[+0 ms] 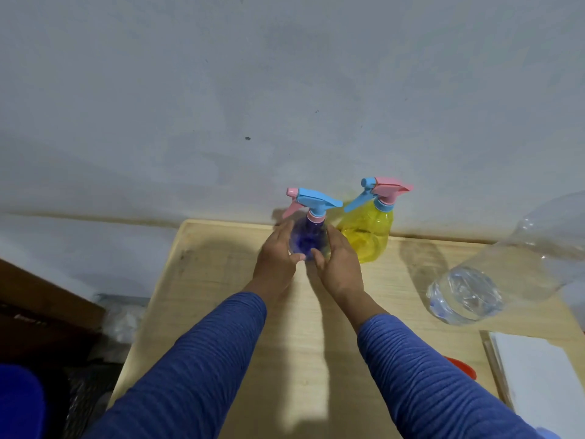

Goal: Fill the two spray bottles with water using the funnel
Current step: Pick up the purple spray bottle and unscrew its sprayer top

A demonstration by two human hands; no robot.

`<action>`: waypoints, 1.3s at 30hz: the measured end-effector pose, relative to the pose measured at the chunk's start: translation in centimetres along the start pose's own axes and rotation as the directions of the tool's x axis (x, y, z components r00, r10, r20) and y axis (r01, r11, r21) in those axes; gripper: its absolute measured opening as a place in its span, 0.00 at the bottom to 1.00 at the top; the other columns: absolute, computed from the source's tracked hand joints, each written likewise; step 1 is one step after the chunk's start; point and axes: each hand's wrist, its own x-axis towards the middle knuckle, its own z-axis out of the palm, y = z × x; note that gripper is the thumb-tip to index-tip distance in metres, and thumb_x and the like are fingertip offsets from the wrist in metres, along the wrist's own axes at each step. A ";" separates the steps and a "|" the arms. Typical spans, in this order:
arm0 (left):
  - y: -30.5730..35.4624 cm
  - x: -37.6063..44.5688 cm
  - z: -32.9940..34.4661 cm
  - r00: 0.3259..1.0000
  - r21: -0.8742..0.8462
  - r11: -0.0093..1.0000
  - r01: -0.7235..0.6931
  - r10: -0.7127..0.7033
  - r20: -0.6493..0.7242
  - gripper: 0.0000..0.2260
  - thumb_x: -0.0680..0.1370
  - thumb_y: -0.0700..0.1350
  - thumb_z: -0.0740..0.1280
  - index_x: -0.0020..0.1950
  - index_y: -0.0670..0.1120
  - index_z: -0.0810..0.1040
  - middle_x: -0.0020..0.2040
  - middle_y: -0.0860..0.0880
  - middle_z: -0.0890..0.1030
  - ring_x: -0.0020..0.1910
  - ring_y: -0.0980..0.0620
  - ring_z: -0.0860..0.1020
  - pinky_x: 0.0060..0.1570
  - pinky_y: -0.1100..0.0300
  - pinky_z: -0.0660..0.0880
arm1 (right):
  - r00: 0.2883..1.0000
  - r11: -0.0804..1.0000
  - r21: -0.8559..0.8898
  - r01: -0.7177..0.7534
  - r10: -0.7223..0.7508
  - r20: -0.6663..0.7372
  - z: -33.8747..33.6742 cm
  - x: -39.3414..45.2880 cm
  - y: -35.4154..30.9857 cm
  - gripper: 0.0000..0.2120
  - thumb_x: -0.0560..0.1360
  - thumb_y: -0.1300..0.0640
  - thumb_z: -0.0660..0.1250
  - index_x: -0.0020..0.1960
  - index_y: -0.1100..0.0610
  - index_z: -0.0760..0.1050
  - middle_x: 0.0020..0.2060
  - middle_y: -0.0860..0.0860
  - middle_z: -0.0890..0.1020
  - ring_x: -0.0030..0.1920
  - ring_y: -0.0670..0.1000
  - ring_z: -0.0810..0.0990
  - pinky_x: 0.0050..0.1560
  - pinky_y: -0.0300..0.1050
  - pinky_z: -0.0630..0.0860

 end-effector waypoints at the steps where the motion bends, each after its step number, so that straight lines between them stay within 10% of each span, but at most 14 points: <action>1: -0.1 0.2 0.1 1.000 -0.007 1.000 0.006 -0.006 0.021 0.33 0.70 0.38 0.71 0.73 0.46 0.63 0.71 0.49 0.68 0.69 0.52 0.66 0.59 0.72 0.58 | 1.000 1.000 0.022 0.002 -0.002 -0.005 0.2 0.2 0.1 0.27 0.74 0.61 0.67 0.71 0.58 0.65 0.64 0.53 0.75 0.63 0.54 0.72 0.60 0.40 0.67; 11: -0.6 -0.8 0.1 1.000 -0.102 0.995 -0.001 0.001 -0.003 0.32 0.71 0.35 0.70 0.73 0.44 0.65 0.68 0.49 0.71 0.66 0.52 0.69 0.55 0.79 0.57 | 0.998 0.999 0.033 -0.014 0.016 -0.061 0.7 -0.7 -0.4 0.26 0.74 0.60 0.68 0.70 0.59 0.66 0.66 0.55 0.72 0.66 0.52 0.70 0.59 0.26 0.57; 18: 2.1 -7.4 -2.8 0.999 -0.196 0.980 -0.036 0.037 0.001 0.28 0.64 0.43 0.65 0.60 0.63 0.68 0.48 0.73 0.70 0.45 0.68 0.71 0.45 0.82 0.63 | 0.999 0.999 0.041 0.023 -0.022 -0.029 -0.2 -6.0 -2.5 0.25 0.74 0.60 0.68 0.70 0.59 0.67 0.65 0.55 0.72 0.66 0.53 0.70 0.63 0.31 0.59; 25: 2.6 -15.1 -1.0 1.000 -0.153 0.988 0.020 -0.019 0.007 0.27 0.66 0.42 0.67 0.65 0.52 0.72 0.50 0.67 0.72 0.49 0.61 0.71 0.45 0.81 0.63 | 0.999 0.999 0.036 0.001 -0.002 0.033 -2.1 -13.4 -1.2 0.25 0.74 0.58 0.69 0.69 0.59 0.68 0.65 0.56 0.73 0.65 0.54 0.70 0.64 0.34 0.61; 33: 4.3 -22.2 4.9 0.994 -0.289 0.951 0.108 -0.098 0.048 0.29 0.65 0.43 0.65 0.62 0.65 0.66 0.57 0.63 0.75 0.54 0.64 0.73 0.50 0.80 0.64 | 0.998 1.000 0.022 -0.004 0.003 0.058 -6.2 -20.2 3.1 0.25 0.73 0.58 0.69 0.69 0.59 0.68 0.64 0.57 0.73 0.64 0.54 0.71 0.66 0.39 0.63; 39: 3.5 -25.0 7.9 0.994 -0.233 0.967 0.101 -0.090 0.060 0.31 0.66 0.46 0.65 0.69 0.57 0.67 0.67 0.55 0.73 0.65 0.56 0.71 0.63 0.65 0.68 | 0.999 0.999 0.053 -0.005 0.002 0.054 -7.4 -23.3 4.9 0.26 0.73 0.58 0.69 0.69 0.59 0.69 0.62 0.56 0.73 0.62 0.53 0.72 0.66 0.42 0.66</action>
